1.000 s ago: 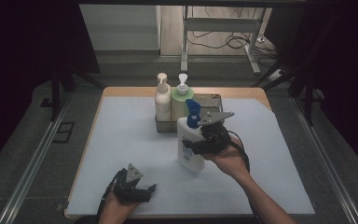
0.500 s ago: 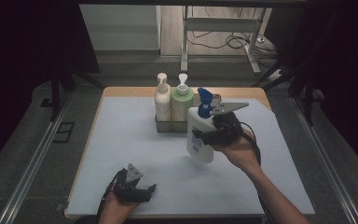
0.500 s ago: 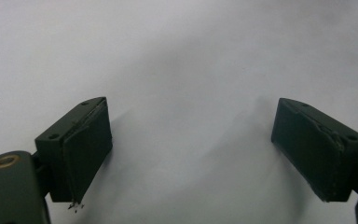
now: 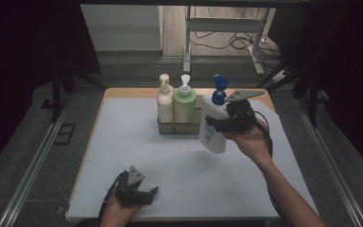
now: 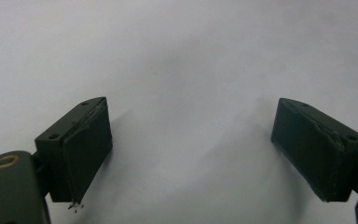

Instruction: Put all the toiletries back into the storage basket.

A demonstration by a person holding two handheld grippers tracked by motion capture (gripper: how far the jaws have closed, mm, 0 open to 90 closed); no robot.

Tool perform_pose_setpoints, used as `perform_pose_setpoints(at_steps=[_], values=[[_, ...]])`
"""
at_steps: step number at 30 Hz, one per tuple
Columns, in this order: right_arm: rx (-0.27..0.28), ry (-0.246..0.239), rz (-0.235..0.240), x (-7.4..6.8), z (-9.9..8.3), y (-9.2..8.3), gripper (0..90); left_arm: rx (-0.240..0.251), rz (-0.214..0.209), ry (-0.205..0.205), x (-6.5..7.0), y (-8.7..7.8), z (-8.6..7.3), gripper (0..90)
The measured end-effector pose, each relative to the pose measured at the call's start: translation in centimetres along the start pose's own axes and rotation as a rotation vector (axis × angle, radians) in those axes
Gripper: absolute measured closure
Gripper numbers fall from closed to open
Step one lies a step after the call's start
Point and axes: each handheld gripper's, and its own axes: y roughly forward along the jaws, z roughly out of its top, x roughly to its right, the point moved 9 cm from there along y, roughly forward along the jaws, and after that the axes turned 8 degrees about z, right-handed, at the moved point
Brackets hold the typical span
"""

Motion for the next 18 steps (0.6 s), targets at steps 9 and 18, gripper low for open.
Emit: perform_pose_setpoints(at_steps=[9, 18], values=[[0.012, 0.026, -0.05, 2.2, 1.1, 0.3, 40.1, 0.001, 0.0, 0.0, 0.0, 0.0, 0.0, 12.0], [0.028, 0.053, -0.077, 3.9, 1.9, 0.8, 40.0, 0.002, 0.0, 0.0, 0.0, 0.0, 0.0, 12.0]])
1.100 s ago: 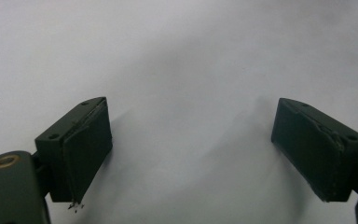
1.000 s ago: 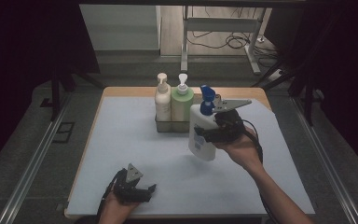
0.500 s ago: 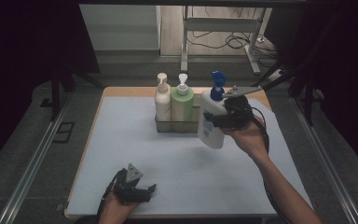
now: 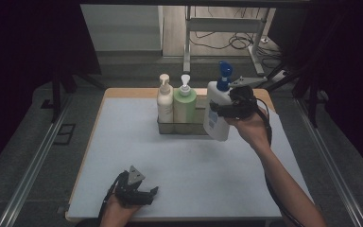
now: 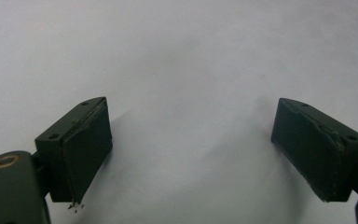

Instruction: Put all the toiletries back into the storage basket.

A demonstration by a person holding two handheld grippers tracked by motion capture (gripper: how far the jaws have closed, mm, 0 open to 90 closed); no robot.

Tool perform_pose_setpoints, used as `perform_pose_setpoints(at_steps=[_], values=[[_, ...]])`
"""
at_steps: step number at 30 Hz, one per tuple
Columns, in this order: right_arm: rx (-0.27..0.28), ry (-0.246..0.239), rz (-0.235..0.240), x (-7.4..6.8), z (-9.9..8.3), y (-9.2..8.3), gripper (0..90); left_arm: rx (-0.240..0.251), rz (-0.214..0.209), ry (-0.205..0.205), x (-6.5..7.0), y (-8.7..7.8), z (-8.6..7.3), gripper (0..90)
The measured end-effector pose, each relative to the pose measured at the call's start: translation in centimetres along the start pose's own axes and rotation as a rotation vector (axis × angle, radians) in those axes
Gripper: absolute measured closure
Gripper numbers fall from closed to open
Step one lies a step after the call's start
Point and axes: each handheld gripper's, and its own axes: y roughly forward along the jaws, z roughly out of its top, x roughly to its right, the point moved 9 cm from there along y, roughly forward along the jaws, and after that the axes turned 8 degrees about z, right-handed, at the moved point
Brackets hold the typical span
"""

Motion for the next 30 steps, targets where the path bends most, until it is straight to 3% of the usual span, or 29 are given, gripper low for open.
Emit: perform_pose_setpoints(at_steps=[11, 30], values=[[0.014, 0.021, -0.036, 1.6, 0.9, 0.7, 40.1, 0.0, 0.001, 0.001, 0.0, 0.0, 0.0, 12.0], [0.032, 0.043, -0.079, 3.1, 2.6, 2.5, 40.2, 0.002, 0.004, 0.009, 0.1, 0.0, 0.0, 13.1]])
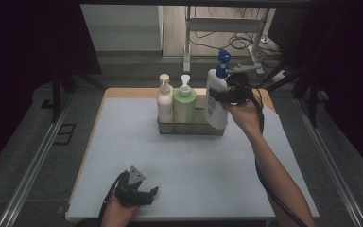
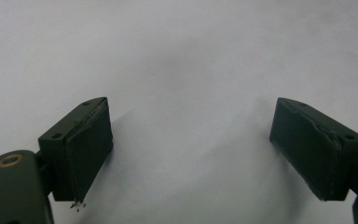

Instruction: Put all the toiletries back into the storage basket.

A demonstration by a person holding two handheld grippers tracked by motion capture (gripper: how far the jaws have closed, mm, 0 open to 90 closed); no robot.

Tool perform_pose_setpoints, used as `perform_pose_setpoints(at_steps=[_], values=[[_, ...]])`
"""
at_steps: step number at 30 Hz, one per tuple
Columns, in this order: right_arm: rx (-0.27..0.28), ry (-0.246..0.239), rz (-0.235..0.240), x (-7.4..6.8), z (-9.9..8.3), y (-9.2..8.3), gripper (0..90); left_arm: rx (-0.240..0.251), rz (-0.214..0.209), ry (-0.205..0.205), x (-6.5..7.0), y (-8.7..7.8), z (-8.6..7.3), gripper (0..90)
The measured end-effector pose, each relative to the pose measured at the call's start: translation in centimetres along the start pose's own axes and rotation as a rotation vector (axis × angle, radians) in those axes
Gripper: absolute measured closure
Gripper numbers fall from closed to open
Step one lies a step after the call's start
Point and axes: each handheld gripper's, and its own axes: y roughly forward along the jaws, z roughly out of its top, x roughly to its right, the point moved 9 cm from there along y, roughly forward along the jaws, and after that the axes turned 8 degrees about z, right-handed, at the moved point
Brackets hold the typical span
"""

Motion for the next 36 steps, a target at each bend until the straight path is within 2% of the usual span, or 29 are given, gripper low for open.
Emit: perform_pose_setpoints(at_steps=[16, 36], values=[[0.019, -0.001, -0.032, 0.7, 1.5, 1.4, 40.1, 0.001, -0.003, -0.007, 0.0, 0.0, 0.0, 12.5], [0.032, 0.002, -0.052, 1.5, 1.9, 4.2, 40.2, 0.0, -0.005, -0.008, 0.0, 0.0, 0.0, 12.5]])
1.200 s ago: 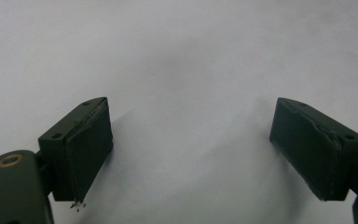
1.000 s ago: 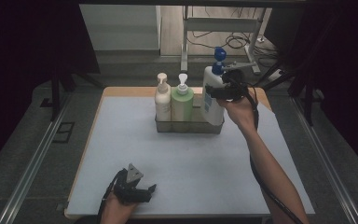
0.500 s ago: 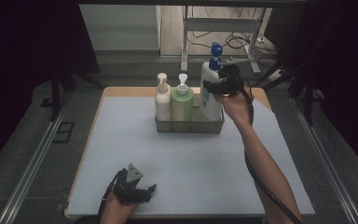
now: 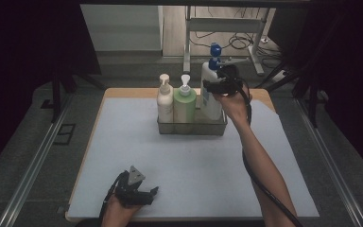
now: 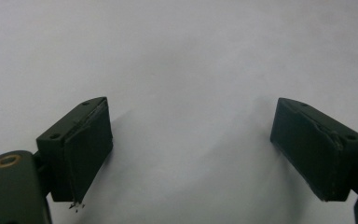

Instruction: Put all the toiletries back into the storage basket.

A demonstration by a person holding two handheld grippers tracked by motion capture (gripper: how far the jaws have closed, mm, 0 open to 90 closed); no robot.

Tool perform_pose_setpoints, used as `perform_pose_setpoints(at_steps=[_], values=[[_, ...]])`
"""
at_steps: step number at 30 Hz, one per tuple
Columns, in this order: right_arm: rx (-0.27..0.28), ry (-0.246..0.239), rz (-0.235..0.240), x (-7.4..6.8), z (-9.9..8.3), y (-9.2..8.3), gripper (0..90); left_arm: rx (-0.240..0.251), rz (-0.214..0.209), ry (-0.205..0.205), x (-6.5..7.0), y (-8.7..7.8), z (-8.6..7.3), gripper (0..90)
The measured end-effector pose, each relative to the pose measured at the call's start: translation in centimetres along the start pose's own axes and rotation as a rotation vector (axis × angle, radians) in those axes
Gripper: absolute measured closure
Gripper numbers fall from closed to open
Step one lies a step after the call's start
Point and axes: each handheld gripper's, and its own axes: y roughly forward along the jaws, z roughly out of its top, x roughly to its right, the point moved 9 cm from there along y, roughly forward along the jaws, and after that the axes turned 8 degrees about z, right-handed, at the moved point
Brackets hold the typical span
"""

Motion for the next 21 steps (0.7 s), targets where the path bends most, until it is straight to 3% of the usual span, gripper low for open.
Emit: perform_pose_setpoints(at_steps=[21], values=[[-0.01, -0.011, -0.001, 0.1, -1.9, 1.9, 40.1, -0.006, 0.001, 0.003, 0.0, 0.0, -0.1, 12.5]])
